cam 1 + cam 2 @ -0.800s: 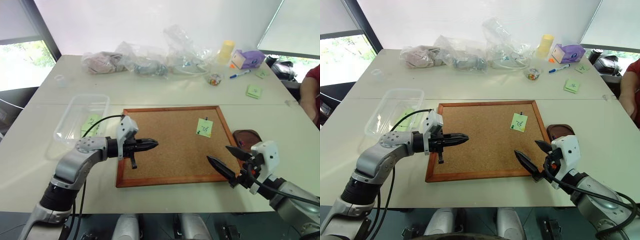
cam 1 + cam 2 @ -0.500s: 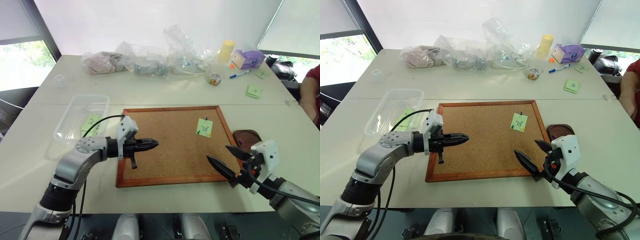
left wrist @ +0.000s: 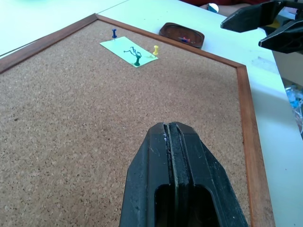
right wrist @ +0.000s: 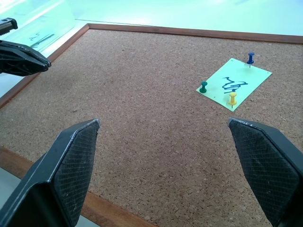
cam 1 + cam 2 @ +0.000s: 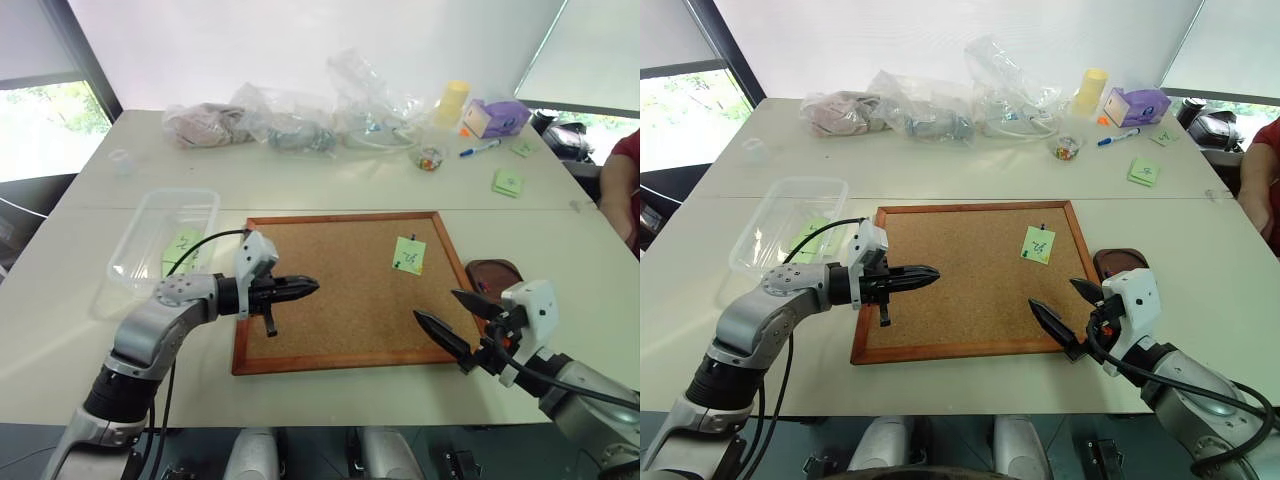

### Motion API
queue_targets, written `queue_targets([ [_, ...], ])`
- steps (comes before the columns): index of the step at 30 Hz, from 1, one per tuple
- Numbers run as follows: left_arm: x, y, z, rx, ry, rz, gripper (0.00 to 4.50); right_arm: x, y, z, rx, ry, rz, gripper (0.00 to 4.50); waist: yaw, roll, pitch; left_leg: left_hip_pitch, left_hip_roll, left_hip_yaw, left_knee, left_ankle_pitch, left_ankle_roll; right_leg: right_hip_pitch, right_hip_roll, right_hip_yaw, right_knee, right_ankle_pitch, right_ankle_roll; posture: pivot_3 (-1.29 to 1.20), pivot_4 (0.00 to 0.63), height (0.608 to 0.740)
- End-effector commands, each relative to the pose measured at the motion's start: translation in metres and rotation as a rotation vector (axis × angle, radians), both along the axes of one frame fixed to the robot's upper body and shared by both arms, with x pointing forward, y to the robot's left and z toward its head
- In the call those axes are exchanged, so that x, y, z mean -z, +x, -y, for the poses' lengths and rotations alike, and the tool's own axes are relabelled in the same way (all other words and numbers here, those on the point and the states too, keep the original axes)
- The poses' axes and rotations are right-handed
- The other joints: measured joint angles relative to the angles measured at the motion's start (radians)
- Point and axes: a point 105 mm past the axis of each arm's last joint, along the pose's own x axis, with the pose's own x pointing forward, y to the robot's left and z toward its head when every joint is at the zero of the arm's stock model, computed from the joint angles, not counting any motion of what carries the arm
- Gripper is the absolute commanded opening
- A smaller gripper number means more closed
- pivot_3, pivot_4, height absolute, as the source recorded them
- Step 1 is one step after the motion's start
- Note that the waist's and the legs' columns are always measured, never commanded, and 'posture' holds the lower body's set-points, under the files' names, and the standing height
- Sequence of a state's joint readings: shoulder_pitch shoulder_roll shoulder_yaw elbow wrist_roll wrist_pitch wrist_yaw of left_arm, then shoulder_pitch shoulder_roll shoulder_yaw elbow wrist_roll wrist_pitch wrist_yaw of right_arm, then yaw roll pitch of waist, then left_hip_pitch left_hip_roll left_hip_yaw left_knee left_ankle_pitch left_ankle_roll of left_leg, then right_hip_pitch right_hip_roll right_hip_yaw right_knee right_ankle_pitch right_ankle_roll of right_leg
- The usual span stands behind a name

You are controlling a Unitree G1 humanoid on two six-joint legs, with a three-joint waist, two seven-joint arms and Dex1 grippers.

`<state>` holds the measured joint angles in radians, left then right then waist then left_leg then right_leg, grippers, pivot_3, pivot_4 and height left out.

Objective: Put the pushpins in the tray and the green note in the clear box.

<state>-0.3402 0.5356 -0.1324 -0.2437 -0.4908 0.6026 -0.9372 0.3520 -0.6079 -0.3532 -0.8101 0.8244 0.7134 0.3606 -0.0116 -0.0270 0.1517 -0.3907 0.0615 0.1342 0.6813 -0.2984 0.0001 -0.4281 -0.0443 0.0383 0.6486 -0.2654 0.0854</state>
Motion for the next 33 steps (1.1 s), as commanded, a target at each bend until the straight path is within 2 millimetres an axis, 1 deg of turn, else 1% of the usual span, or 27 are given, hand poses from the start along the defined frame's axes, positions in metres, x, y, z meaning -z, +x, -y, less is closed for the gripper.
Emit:
queue_targets([
  [1,-0.020,0.005,0.004,0.002,-0.061,0.052,0.08,-0.007,0.000,-0.004,-0.016,-0.008,0.036,4.50,0.000,0.000,0.000,0.000,0.000,0.000,0.000,0.000,0.000,0.000,0.000,0.000,0.000,0.000,0.000,0.00,0.150,0.737],
  [4,-0.034,0.013,0.010,-0.021,-0.135,0.050,0.08,-0.009,0.002,-0.004,-0.006,-0.007,0.050,4.50,0.001,0.000,0.000,0.000,0.000,0.000,0.000,0.000,0.000,0.000,0.000,0.000,0.000,0.000,0.000,0.00,0.150,0.737],
  [7,-0.041,0.018,0.018,-0.018,-0.165,0.060,0.08,-0.011,0.008,-0.002,0.012,-0.006,0.070,4.50,0.000,0.000,0.000,0.000,0.000,0.000,0.000,0.000,0.000,0.000,0.000,0.000,0.000,0.000,0.000,0.00,0.150,0.737],
  [9,-0.033,0.026,0.031,-0.021,-0.125,0.088,0.08,-0.013,0.022,0.003,0.057,-0.013,0.096,4.50,-0.001,0.000,0.000,0.000,-0.001,-0.001,0.000,0.000,0.000,0.000,0.000,0.000,0.000,0.000,0.000,0.00,0.150,0.737],
  [11,-0.018,0.035,0.040,-0.039,-0.052,0.109,0.08,-0.013,0.039,0.006,0.096,-0.039,0.108,4.50,-0.003,0.000,0.000,0.000,-0.002,-0.001,0.000,0.000,0.000,0.000,0.000,0.000,-0.001,0.000,0.000,0.00,0.150,0.737],
  [13,-0.008,0.040,0.046,-0.043,0.005,0.135,0.08,-0.013,0.055,0.009,0.136,-0.071,0.109,4.50,-0.003,0.000,0.000,0.000,-0.002,-0.001,0.000,0.000,0.000,0.001,0.000,0.000,-0.001,0.000,0.000,0.00,0.150,0.737],
  [15,-0.001,0.042,0.052,-0.035,0.028,0.140,0.08,-0.014,0.073,0.013,0.179,-0.078,0.109,4.50,-0.002,0.000,0.000,0.000,-0.002,-0.001,0.000,0.000,0.000,0.000,0.000,0.000,-0.001,0.000,0.000,0.00,0.150,0.737],
  [17,0.006,0.043,0.056,-0.025,0.057,0.135,0.08,-0.019,0.095,0.016,0.218,-0.075,0.115,4.50,-0.003,0.000,0.000,-0.001,-0.002,-0.001,0.000,0.000,0.000,0.000,0.000,0.000,-0.001,0.000,0.000,0.00,0.150,0.737],
  [18,0.011,0.044,0.055,-0.024,0.080,0.136,0.08,-0.021,0.105,0.015,0.224,-0.057,0.113,4.50,-0.003,0.000,0.000,-0.001,-0.002,-0.001,0.000,0.000,0.001,-0.001,0.000,0.000,-0.001,0.000,0.000,0.00,0.150,0.737],
  [20,0.018,0.045,0.053,-0.021,0.114,0.134,0.08,-0.021,0.117,0.010,0.225,-0.039,0.103,4.50,-0.003,0.000,0.000,-0.001,-0.002,-0.001,0.000,0.000,0.001,-0.001,0.000,0.000,-0.001,0.000,0.000,0.00,0.150,0.737],
  [21,0.021,0.045,0.052,-0.020,0.126,0.134,0.08,-0.021,0.121,0.009,0.226,-0.038,0.099,4.50,-0.002,0.000,0.000,-0.001,-0.002,-0.001,0.000,0.000,0.001,-0.001,0.000,0.000,0.000,0.000,0.001,0.00,0.150,0.737],
  [24,0.033,0.046,0.048,-0.025,0.184,0.122,0.08,-0.010,0.138,0.008,0.253,-0.061,0.060,4.50,-0.001,0.000,0.000,-0.002,-0.002,-0.001,0.000,0.000,0.001,-0.001,0.000,-0.001,-0.001,0.001,0.002,0.00,0.150,0.737],
  [27,0.039,0.047,0.047,-0.030,0.218,0.113,0.08,-0.004,0.148,0.009,0.262,-0.062,0.038,4.50,-0.001,0.000,0.000,-0.002,-0.002,0.000,0.000,-0.001,0.002,-0.001,-0.001,-0.001,-0.001,0.001,0.003,0.00,0.150,0.737],
  [33,0.047,0.044,0.048,-0.034,0.245,0.095,0.08,0.000,0.163,0.016,0.267,-0.064,0.021,4.50,-0.002,0.000,0.000,-0.002,-0.002,0.000,0.000,-0.001,0.002,-0.001,-0.001,0.000,-0.001,0.002,0.004,0.00,0.150,0.737],
])
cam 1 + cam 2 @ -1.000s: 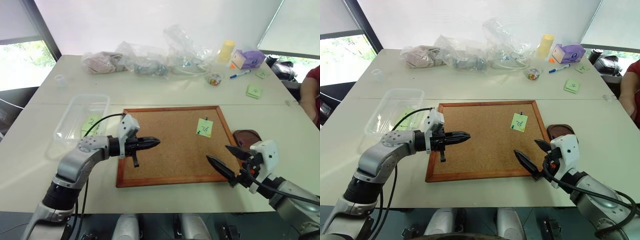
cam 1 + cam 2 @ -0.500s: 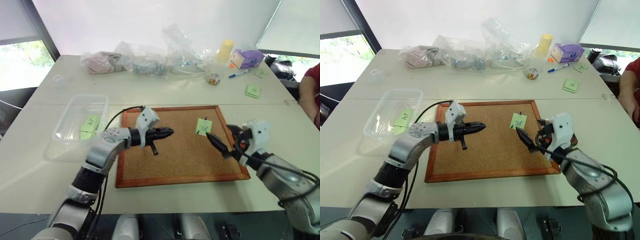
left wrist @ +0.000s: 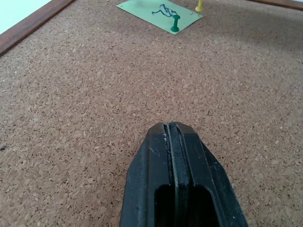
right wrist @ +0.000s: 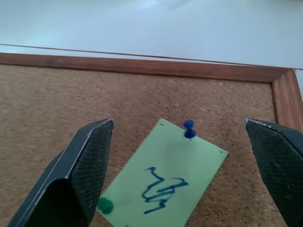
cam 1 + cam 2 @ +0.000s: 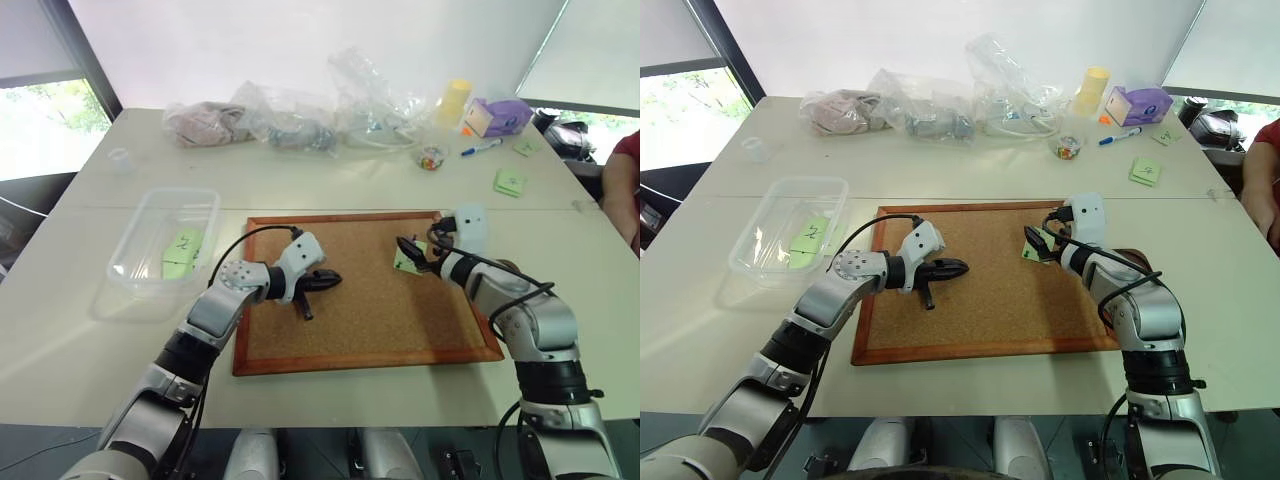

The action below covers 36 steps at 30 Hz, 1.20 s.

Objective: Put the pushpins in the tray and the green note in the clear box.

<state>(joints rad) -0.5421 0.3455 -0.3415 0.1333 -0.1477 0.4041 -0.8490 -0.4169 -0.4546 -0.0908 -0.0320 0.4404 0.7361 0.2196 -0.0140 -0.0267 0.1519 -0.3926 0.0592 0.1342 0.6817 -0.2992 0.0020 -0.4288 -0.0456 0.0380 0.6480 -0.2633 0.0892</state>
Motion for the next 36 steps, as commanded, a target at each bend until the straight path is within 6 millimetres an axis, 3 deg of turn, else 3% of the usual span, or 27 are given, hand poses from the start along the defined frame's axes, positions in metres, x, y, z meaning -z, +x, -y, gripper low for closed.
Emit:
queue_targets([
  [1,0.006,-0.003,0.003,0.007,0.030,-0.007,0.08,-0.014,0.010,0.003,-0.004,-0.004,0.057,4.50,0.001,0.000,0.000,0.000,0.000,0.000,0.000,0.000,0.000,0.000,0.000,0.000,0.000,0.000,0.000,0.00,0.150,0.737],
  [9,0.008,-0.002,0.000,-0.015,0.038,-0.010,0.08,-0.008,0.017,0.003,-0.015,0.003,0.035,4.50,0.000,0.000,0.000,0.000,0.000,0.000,0.000,0.000,0.000,0.000,0.000,0.000,0.000,0.000,0.000,0.00,0.150,0.737],
  [12,0.008,-0.002,0.000,-0.017,0.039,-0.010,0.00,-0.006,0.017,0.004,-0.016,0.008,0.028,3.62,0.001,0.000,0.000,0.000,0.000,0.000,0.000,0.000,0.000,0.000,0.000,0.000,0.000,0.000,0.000,0.00,0.150,0.737],
  [19,0.010,-0.002,0.001,-0.022,0.044,-0.012,0.00,-0.003,0.017,0.004,-0.022,0.020,0.024,0.05,0.001,0.000,0.000,0.000,0.000,0.000,0.000,0.000,0.000,0.000,0.000,0.000,0.000,0.000,0.001,0.00,0.150,0.737],
  [28,0.014,-0.002,0.000,-0.029,0.060,-0.020,0.00,-0.004,0.013,0.004,-0.013,0.016,0.050,0.05,0.001,0.000,0.000,0.000,0.000,0.000,0.000,0.000,0.000,0.000,-0.001,0.000,0.000,0.000,0.001,0.00,0.150,0.737],
  [36,0.017,-0.002,-0.001,-0.034,0.072,-0.025,0.00,-0.017,0.011,0.013,0.039,-0.025,0.184,0.05,0.001,0.001,0.000,0.000,0.000,0.000,0.000,0.000,0.000,0.001,-0.001,0.000,0.000,0.000,0.001,0.00,0.150,0.737],
])
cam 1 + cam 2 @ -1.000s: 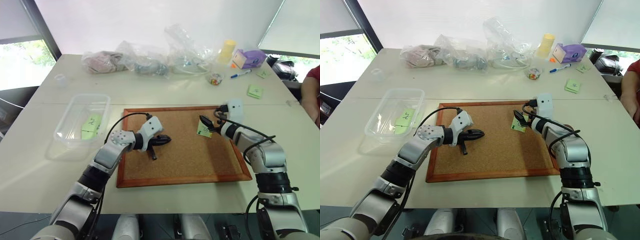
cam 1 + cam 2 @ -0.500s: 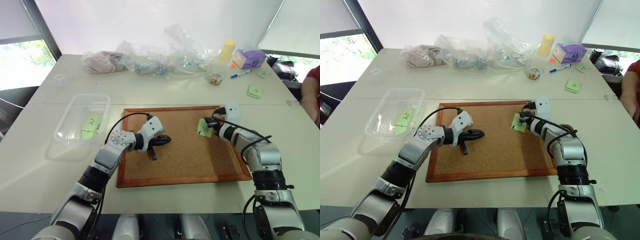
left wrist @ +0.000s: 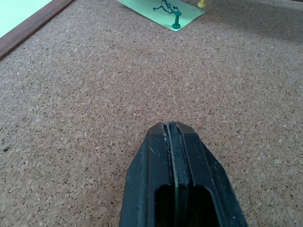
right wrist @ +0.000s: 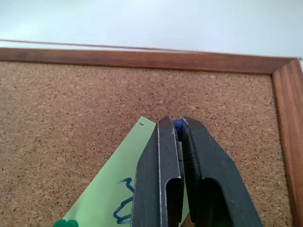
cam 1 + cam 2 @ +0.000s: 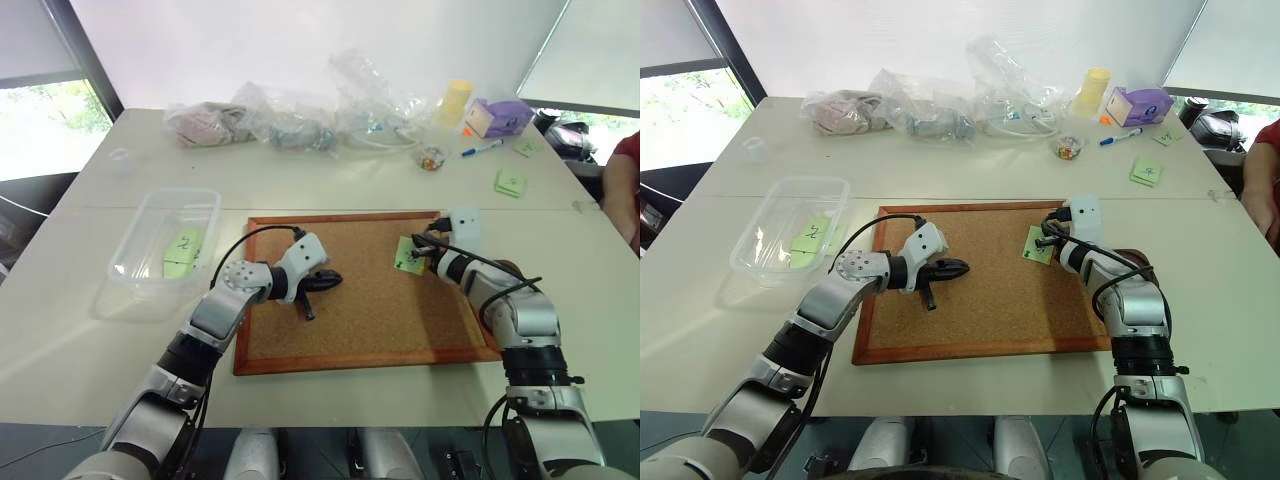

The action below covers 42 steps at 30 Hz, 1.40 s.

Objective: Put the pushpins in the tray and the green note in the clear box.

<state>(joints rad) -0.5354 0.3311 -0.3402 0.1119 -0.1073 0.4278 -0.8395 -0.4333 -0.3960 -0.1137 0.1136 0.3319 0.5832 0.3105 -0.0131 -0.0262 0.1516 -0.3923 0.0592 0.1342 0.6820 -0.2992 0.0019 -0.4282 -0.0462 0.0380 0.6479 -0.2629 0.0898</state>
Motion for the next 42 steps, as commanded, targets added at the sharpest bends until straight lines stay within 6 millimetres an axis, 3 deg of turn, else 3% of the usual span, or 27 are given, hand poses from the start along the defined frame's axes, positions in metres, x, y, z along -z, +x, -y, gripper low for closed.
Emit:
queue_targets([
  [1,0.015,-0.002,-0.003,-0.020,0.047,-0.034,0.00,-0.031,0.000,0.010,0.048,-0.048,0.166,0.05,0.000,0.000,0.000,0.000,0.000,0.000,0.000,0.000,0.000,0.000,0.000,0.000,0.000,0.000,0.000,0.00,0.150,0.737],
  [14,0.018,-0.004,-0.002,-0.005,0.057,-0.047,0.00,-0.028,-0.005,0.009,0.061,-0.033,0.193,0.05,-0.001,0.000,0.000,0.000,0.000,0.000,0.000,0.000,0.000,0.000,0.000,0.000,0.000,0.000,0.000,0.00,0.150,0.737],
  [19,0.015,-0.004,-0.002,-0.001,0.053,-0.040,0.00,-0.041,-0.020,0.031,0.153,-0.032,0.248,0.05,0.001,0.000,0.000,0.000,0.000,0.000,0.000,0.000,0.000,0.000,0.000,0.000,0.000,0.000,0.000,0.00,0.150,0.737],
  [22,0.014,-0.005,-0.002,0.003,0.050,-0.032,0.00,-0.044,-0.043,0.050,0.231,-0.043,0.252,0.05,0.001,0.000,0.000,0.000,0.000,0.000,0.000,0.000,0.000,0.000,0.000,0.000,0.000,0.000,0.000,0.00,0.150,0.737],
  [25,0.013,-0.007,-0.002,0.007,0.051,-0.030,0.00,-0.043,-0.062,0.062,0.290,-0.069,0.237,0.05,-0.001,0.001,0.000,0.000,0.002,-0.001,-0.001,0.000,0.000,0.000,0.000,0.000,0.000,0.000,0.000,0.00,0.150,0.737],
  [29,0.014,-0.008,0.000,0.013,0.052,-0.029,0.00,-0.027,-0.082,0.080,0.369,-0.101,0.162,0.05,-0.003,0.001,-0.001,0.001,0.002,0.000,-0.001,0.000,0.000,0.000,0.000,0.000,0.000,-0.002,-0.003,0.00,0.150,0.737],
  [42,0.014,-0.007,0.002,0.027,0.056,-0.024,0.00,-0.002,-0.085,0.098,0.462,-0.111,0.053,0.05,-0.003,0.001,-0.001,0.001,0.001,0.000,-0.001,0.000,0.000,0.000,0.000,0.000,-0.001,-0.002,-0.003,0.00,0.150,0.737],
])
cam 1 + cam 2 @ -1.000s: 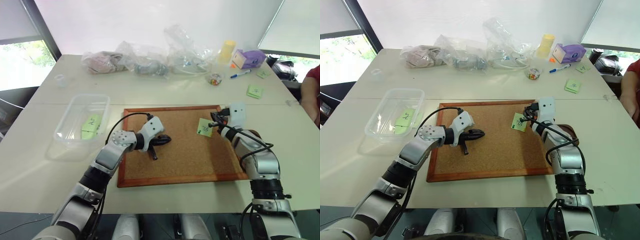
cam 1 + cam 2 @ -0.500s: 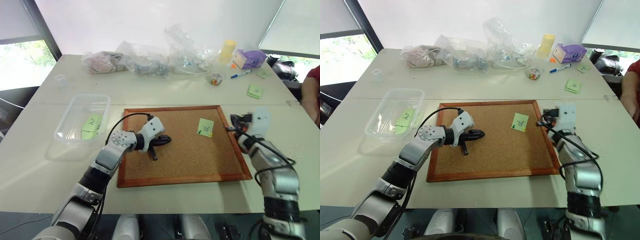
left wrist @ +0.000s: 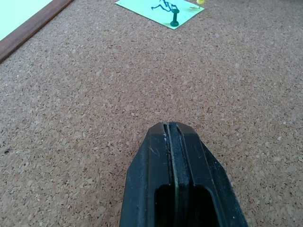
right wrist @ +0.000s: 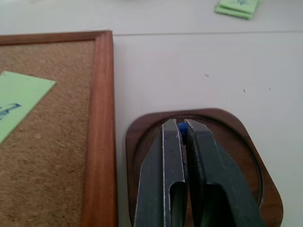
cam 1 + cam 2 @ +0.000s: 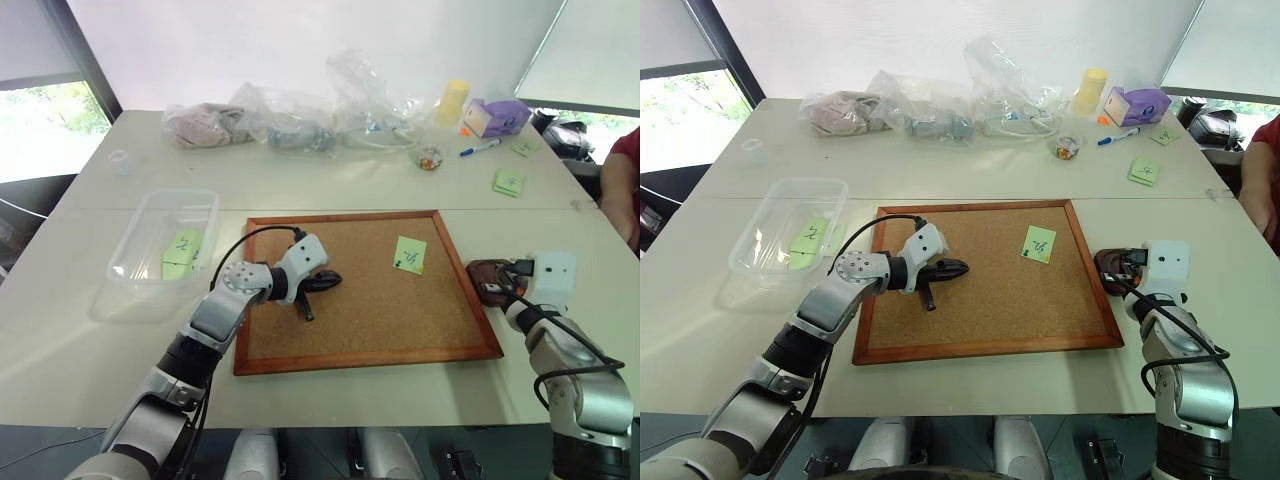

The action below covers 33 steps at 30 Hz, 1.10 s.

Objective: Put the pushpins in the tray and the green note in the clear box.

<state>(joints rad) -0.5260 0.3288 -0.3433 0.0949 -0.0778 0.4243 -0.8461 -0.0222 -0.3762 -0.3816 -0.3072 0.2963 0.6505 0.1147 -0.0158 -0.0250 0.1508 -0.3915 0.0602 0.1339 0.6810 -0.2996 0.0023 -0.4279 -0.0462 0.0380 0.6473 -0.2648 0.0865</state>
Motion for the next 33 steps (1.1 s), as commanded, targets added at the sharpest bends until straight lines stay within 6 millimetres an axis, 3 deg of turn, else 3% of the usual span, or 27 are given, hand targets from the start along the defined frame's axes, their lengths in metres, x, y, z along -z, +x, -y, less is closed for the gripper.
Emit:
queue_targets([
  [1,0.013,-0.005,0.002,0.018,0.036,-0.040,0.00,-0.010,0.000,0.010,0.042,-0.018,0.029,0.05,0.000,0.000,0.000,0.000,0.000,0.000,0.000,0.000,0.000,0.000,0.000,0.000,0.000,0.000,0.000,0.00,0.150,0.737],
  [2,0.013,-0.005,0.002,0.017,0.036,-0.040,0.00,-0.009,0.000,0.011,0.045,-0.015,0.027,0.51,0.000,0.000,0.000,0.000,0.000,0.000,0.000,0.000,0.000,0.000,0.000,0.000,0.000,0.000,0.000,0.00,0.150,0.737],
  [4,0.013,-0.005,0.002,0.016,0.035,-0.039,0.00,-0.008,-0.001,0.012,0.049,-0.012,0.025,0.87,0.001,0.000,0.000,0.000,0.000,0.000,0.000,0.000,0.000,0.000,0.000,0.000,0.000,0.000,0.000,0.00,0.150,0.737],
  [10,0.013,-0.004,0.002,0.014,0.033,-0.037,0.00,-0.007,-0.002,0.016,0.073,0.000,0.021,3.82,0.001,0.000,0.000,0.000,0.000,0.000,0.000,0.000,0.000,0.000,0.000,0.000,0.000,0.000,0.000,0.00,0.150,0.737],
  [12,0.013,-0.004,0.002,0.013,0.032,-0.037,0.00,-0.007,-0.002,0.017,0.082,0.008,0.024,4.45,0.001,0.000,0.000,0.000,0.000,0.000,0.000,0.000,0.000,0.000,0.000,0.000,0.000,0.000,0.000,0.00,0.150,0.737],
  [21,0.013,-0.004,0.003,0.015,0.033,-0.034,0.00,-0.015,-0.001,0.018,0.095,0.114,0.078,4.45,0.002,0.000,0.000,0.000,0.001,0.000,0.000,0.000,0.000,0.000,0.000,0.000,0.000,0.000,0.000,0.00,0.150,0.737],
  [33,0.014,-0.005,0.003,0.017,0.036,-0.035,0.00,-0.030,-0.003,-0.003,0.007,0.307,0.170,4.45,0.002,0.000,0.000,0.000,0.001,0.000,0.000,0.000,0.000,0.000,0.000,0.000,0.000,0.000,0.000,0.00,0.150,0.737],
])
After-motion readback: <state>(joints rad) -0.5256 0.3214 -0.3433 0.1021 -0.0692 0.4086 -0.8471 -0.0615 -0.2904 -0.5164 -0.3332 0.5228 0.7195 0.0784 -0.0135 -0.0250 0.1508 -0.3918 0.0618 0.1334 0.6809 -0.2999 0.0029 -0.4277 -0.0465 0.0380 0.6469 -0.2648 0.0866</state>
